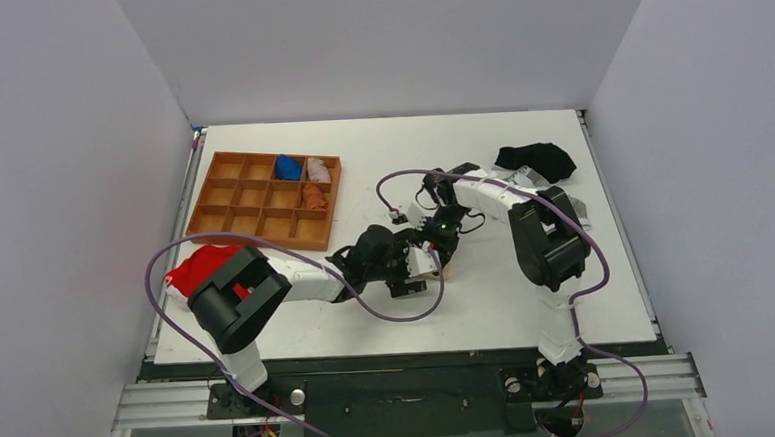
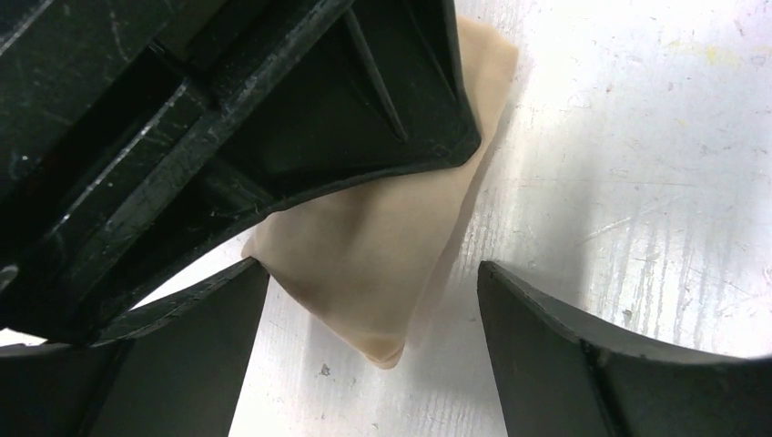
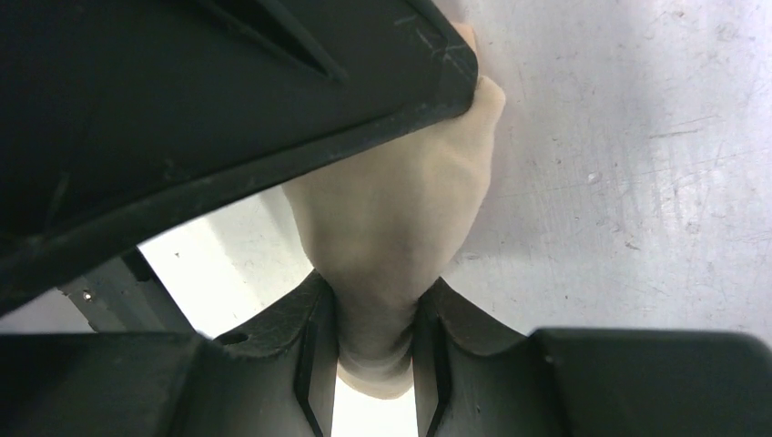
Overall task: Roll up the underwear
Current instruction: Roll the underwear to the center of the board.
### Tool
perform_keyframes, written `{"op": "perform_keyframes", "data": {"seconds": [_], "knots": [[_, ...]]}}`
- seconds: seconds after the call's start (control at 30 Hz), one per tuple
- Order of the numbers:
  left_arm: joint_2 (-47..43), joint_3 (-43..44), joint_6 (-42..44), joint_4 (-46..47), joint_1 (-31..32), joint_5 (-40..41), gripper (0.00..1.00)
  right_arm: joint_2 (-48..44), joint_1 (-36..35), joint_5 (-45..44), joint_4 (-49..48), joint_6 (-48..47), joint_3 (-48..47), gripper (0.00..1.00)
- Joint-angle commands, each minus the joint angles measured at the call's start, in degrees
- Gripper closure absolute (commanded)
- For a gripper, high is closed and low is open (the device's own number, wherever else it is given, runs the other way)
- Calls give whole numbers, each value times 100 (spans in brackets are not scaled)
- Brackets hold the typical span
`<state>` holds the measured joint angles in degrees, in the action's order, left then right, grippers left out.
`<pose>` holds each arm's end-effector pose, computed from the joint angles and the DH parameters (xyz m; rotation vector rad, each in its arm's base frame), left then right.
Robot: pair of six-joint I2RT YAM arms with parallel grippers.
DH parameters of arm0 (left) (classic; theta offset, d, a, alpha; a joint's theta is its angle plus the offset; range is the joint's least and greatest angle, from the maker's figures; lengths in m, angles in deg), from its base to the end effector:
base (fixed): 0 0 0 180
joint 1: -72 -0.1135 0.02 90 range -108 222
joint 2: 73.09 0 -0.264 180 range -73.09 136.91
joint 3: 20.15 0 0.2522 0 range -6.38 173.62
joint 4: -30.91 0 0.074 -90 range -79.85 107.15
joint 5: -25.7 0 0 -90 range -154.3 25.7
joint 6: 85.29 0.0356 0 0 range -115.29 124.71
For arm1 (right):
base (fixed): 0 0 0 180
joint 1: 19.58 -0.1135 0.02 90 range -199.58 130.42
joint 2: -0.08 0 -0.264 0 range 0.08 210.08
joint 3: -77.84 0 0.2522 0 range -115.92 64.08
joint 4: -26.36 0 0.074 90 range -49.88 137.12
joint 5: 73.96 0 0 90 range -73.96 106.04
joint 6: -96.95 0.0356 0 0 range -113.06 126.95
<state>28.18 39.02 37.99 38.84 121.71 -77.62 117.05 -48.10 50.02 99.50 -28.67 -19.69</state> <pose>0.2192 -0.2712 0.1423 1.5414 1.5396 -0.4159 0.3181 0.1955 0.1614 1.5739 -2.5508 -0.9182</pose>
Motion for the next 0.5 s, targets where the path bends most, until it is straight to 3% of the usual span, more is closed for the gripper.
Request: {"op": "perform_keyframes", "data": {"seconds": [0.0, 0.23, 0.47], "knots": [[242, 293, 130, 158, 117, -243, 19, 532, -128, -393, 182, -398, 249, 100], [384, 319, 35, 44, 142, -508, 29, 426, -73, -199, 228, -553, 289, 100], [481, 269, -237, 192, 280, -668, 26, 445, 33, -61, 235, -483, 273, 100]]}}
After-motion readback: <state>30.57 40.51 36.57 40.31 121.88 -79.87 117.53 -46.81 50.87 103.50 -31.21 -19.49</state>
